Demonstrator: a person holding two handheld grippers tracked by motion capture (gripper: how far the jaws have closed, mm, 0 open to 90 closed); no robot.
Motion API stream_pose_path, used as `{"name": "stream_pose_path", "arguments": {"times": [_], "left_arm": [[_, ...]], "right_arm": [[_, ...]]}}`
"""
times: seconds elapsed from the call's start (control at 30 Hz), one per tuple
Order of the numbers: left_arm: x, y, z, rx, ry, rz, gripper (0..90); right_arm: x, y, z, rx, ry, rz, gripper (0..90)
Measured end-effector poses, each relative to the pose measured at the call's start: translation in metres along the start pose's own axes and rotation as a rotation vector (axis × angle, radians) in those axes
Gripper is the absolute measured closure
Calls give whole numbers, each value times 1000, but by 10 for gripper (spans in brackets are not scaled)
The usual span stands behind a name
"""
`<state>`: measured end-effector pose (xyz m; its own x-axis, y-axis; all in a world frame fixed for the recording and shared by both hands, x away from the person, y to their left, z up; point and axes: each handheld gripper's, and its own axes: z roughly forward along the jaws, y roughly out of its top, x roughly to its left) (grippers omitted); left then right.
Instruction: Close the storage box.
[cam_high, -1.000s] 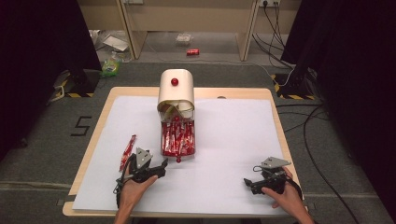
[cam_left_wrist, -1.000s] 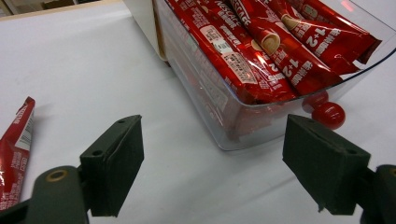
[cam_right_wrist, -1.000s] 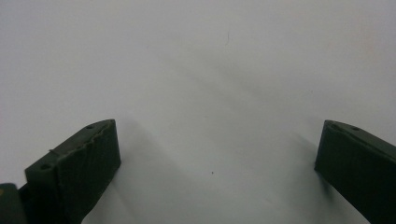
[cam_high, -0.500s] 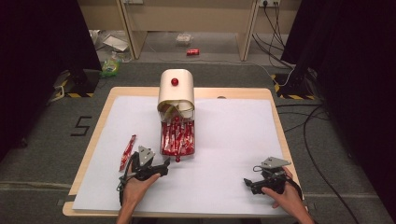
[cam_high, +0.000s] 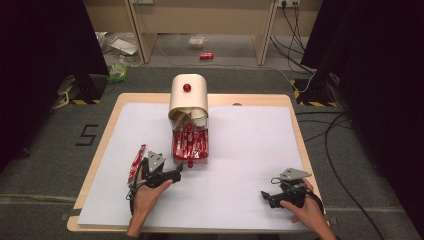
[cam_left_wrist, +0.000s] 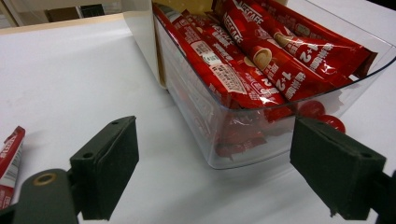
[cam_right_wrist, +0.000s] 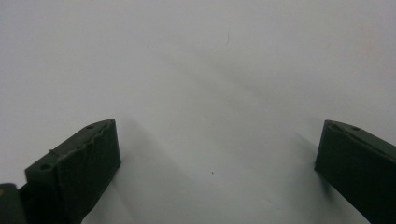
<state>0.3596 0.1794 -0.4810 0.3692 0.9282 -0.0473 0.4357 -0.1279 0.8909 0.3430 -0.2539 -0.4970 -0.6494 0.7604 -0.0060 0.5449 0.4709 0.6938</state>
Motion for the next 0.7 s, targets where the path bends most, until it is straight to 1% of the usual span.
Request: {"name": "stream_pose_path", "arguments": {"times": [0.07,0.13,0.23,0.4,0.53,0.7], "left_arm": [[1,1,1,-2,-6,-13,152],[2,3,1,-4,-8,-11,152],[3,4,2,-5,-7,-23,152],[4,6,5,-3,-6,-20,147],[5,8,7,-1,-2,-9,146],[7,9,11,-2,-2,-10,145]], "right_arm": [[0,0,0,0,-1,-1,4],[0,0,0,0,-1,-1,4],[0,0,0,0,-1,-1,4],[0,0,0,0,-1,-1,4],[0,0,0,0,0,0,4],[0,0,0,0,-1,-2,4]]}}
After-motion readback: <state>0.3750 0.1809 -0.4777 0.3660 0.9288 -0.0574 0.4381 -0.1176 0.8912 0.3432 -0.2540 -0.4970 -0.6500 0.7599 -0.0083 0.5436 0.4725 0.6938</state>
